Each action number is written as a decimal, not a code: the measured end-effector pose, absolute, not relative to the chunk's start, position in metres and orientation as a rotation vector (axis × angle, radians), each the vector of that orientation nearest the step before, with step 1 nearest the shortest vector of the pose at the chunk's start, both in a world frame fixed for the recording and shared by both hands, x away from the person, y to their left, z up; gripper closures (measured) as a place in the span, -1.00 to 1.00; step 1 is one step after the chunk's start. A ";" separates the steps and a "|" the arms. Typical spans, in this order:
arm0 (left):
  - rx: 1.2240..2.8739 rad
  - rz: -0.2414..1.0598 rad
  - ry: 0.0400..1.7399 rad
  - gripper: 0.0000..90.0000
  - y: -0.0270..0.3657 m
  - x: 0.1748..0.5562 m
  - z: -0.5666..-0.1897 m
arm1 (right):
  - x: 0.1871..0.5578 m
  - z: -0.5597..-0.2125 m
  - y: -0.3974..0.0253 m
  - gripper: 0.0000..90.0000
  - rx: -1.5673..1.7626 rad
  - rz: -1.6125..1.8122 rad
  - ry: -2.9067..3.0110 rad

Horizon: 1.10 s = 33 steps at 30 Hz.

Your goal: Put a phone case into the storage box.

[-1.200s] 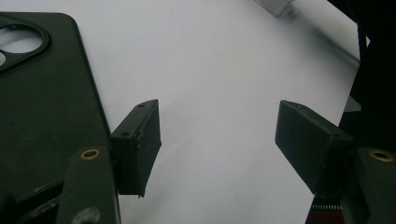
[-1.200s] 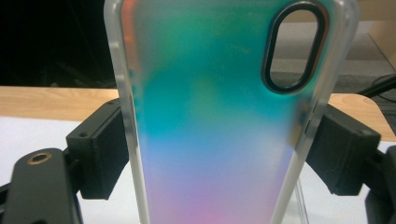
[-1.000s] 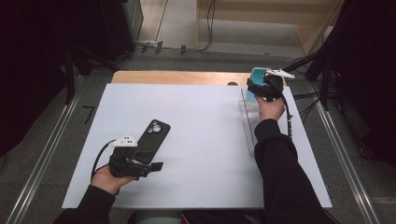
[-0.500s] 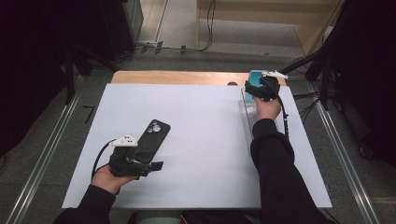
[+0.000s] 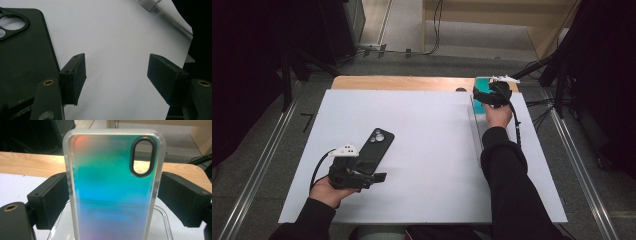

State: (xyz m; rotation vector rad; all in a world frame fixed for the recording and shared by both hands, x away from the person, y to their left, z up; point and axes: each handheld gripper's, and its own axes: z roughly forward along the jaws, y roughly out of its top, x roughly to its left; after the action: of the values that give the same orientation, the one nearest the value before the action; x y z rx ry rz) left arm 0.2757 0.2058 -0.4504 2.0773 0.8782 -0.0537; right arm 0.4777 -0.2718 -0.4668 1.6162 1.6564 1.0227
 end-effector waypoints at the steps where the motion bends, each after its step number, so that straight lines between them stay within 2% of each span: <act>1: 2.078 -0.054 0.877 -0.30 0.206 0.276 -0.451 | 0.478 -0.466 -0.272 -0.81 1.618 1.024 1.663; 4: 2.082 -0.056 0.878 -0.30 0.206 0.276 -0.451 | 0.477 -0.465 -0.272 -0.81 1.610 1.032 1.670; 7: 2.083 -0.054 0.879 -0.30 0.206 0.276 -0.451 | 0.477 -0.462 -0.273 -0.98 1.625 1.040 1.663; 19: 2.086 -0.059 0.903 -0.34 0.205 0.280 -0.451 | 0.462 -0.440 -0.274 -0.98 1.685 1.088 1.770; 33: 2.078 -0.066 0.918 -0.34 0.205 0.287 -0.450 | 0.411 -0.403 -0.264 -0.97 1.538 1.238 1.914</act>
State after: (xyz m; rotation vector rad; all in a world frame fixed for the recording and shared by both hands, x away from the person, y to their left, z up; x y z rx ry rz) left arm 0.2872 0.2046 -0.4499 2.0784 0.9178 -0.0655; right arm 0.4107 -0.2638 -0.4029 1.5383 1.9137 1.2378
